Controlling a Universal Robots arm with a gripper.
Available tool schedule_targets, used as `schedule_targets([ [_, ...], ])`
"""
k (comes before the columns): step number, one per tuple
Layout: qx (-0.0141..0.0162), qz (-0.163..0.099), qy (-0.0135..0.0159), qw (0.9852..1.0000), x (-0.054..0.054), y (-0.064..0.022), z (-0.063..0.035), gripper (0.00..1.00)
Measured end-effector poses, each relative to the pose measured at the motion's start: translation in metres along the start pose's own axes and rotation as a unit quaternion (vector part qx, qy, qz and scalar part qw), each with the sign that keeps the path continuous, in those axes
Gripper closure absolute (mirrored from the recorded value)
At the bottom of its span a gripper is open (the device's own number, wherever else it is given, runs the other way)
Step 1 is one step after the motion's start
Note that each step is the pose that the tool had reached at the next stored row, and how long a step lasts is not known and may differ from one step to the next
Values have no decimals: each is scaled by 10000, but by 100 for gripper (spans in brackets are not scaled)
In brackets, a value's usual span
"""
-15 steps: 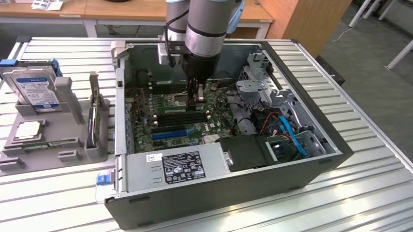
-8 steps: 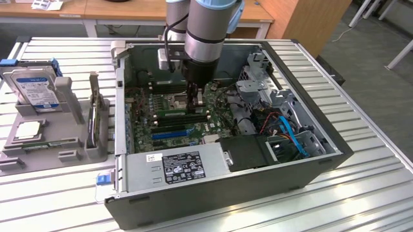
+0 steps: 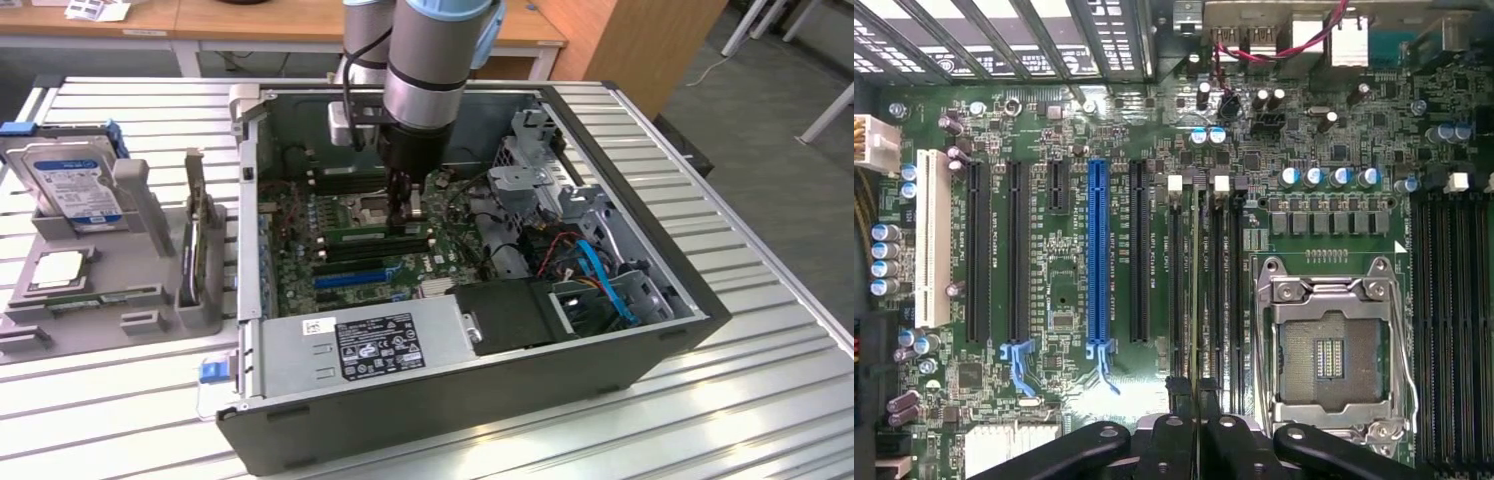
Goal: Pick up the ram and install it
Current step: 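Insert the ram into the slot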
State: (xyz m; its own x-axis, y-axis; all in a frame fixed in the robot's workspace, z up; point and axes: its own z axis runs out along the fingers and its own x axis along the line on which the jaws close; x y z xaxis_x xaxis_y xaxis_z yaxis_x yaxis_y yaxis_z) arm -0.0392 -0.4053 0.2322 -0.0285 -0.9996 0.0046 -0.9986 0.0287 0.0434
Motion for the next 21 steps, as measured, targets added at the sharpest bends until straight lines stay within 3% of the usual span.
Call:
schedule_targets([
  [21,1,-70,3,10000,13,-2,22,88],
])
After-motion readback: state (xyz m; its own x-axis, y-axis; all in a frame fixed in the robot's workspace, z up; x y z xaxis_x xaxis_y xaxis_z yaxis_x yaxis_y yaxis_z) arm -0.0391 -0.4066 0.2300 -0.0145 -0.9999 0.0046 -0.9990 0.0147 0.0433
